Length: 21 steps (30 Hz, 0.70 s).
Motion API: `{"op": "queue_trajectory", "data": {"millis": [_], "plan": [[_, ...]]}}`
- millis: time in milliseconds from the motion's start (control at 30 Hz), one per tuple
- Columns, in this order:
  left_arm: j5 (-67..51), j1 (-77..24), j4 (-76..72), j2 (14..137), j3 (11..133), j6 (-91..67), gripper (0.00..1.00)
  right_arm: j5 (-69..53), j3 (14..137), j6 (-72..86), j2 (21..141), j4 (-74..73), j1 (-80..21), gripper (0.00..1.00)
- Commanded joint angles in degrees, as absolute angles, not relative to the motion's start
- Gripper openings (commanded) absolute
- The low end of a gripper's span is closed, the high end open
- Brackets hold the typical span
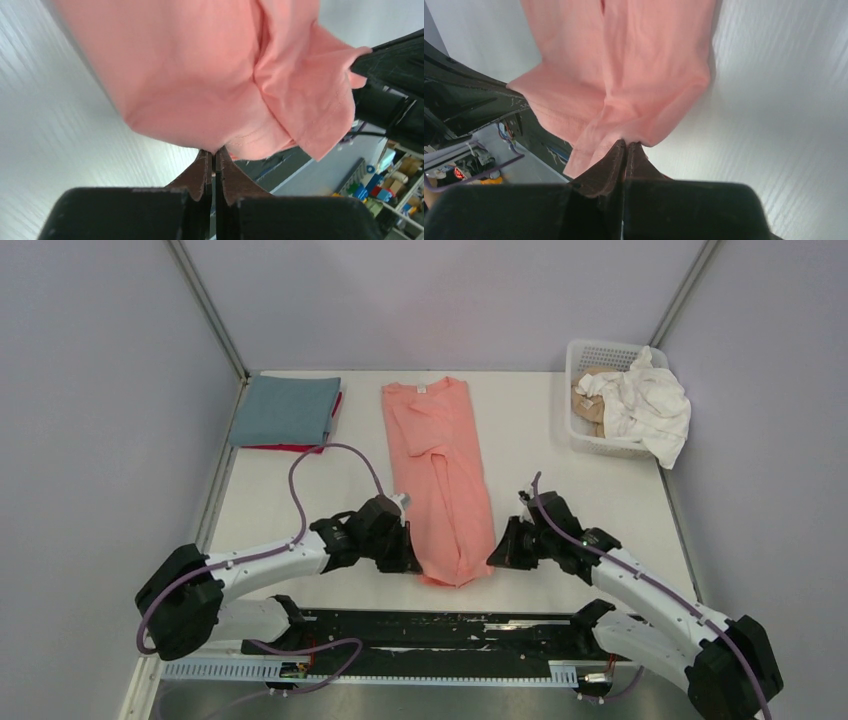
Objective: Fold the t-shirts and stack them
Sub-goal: Fold the folded rectangular tshirt in 1/3 of the way
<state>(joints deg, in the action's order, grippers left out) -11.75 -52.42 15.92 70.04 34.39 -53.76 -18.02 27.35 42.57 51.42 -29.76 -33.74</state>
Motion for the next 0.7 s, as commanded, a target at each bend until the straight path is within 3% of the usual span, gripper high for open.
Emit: {"op": "queue_trajectory", "data": {"millis": [0,267,667], "plan": [[-13.0,-47.3,12.5,71.2,40.0,-49.2,0.0,-11.6,36.2,43.3,58.0,-20.5,-33.3,0.0],[-17.5,-34.0,13.2,78.9,48.0,-45.1,0.0,-5.1,51.8,39.4,73.9,-18.6,-30.7,0.0],[-18.4,-24.5,17.0,93.2,63.5,-40.8,0.0,-8.9,67.8,32.9,91.9,-16.4,-23.2,0.0]]}}
